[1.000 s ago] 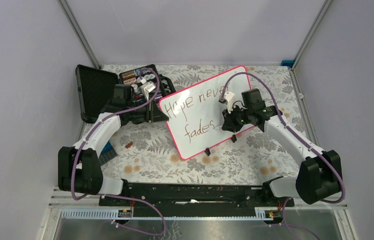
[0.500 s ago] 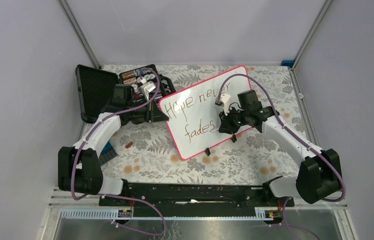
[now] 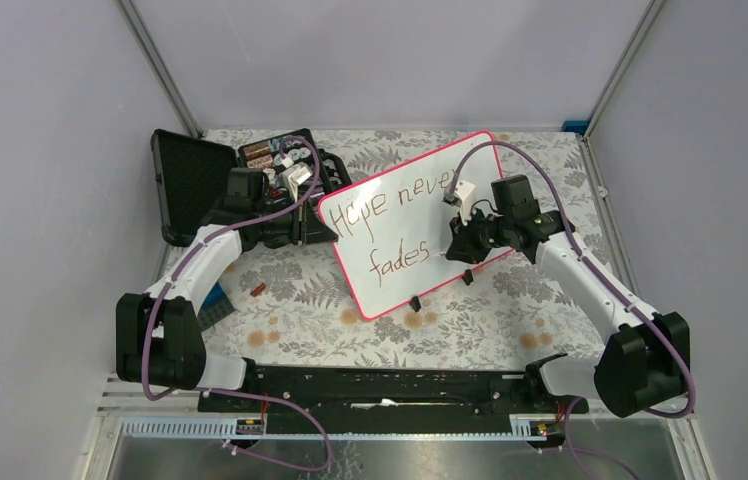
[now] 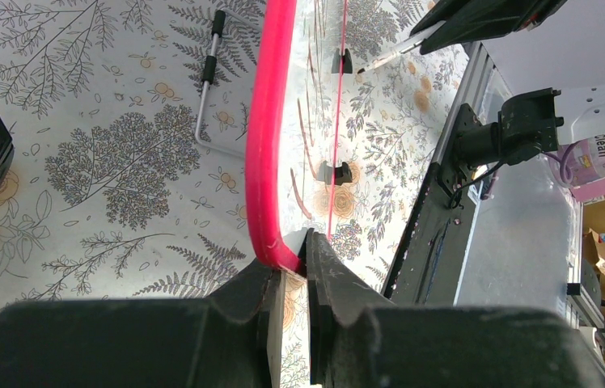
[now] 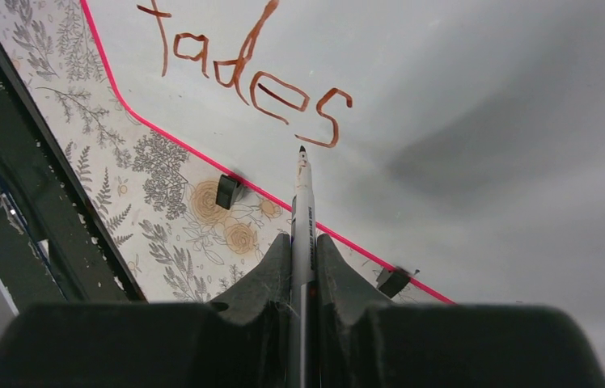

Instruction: Write a sentence on the whiteboard

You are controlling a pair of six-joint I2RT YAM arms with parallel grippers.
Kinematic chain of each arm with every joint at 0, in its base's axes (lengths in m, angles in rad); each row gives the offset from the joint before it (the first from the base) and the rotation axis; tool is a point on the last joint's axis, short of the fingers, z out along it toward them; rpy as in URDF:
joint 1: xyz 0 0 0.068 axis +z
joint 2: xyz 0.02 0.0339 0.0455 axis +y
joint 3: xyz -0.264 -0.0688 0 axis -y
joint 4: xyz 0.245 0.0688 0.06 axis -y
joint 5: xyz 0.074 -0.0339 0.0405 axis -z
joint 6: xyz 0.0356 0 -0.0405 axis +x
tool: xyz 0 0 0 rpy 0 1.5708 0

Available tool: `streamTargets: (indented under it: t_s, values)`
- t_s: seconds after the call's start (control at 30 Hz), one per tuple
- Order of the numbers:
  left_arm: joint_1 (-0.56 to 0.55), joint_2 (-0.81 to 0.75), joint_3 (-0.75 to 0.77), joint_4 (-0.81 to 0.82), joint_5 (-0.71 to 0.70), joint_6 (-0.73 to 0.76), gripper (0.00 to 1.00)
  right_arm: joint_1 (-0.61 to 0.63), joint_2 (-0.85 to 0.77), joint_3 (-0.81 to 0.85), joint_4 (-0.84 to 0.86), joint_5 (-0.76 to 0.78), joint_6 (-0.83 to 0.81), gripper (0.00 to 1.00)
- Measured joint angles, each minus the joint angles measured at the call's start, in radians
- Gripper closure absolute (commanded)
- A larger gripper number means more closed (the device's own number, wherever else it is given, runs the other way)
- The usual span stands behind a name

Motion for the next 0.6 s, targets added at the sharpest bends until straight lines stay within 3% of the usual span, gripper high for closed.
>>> streamTargets:
  t_s: [0.6]
  values:
    - [-0.001, 0.000, 0.002, -0.003, 0.000, 0.003, 1.00, -0.015, 0.036, 0.001, 0.021, 0.099, -0.012, 1.00]
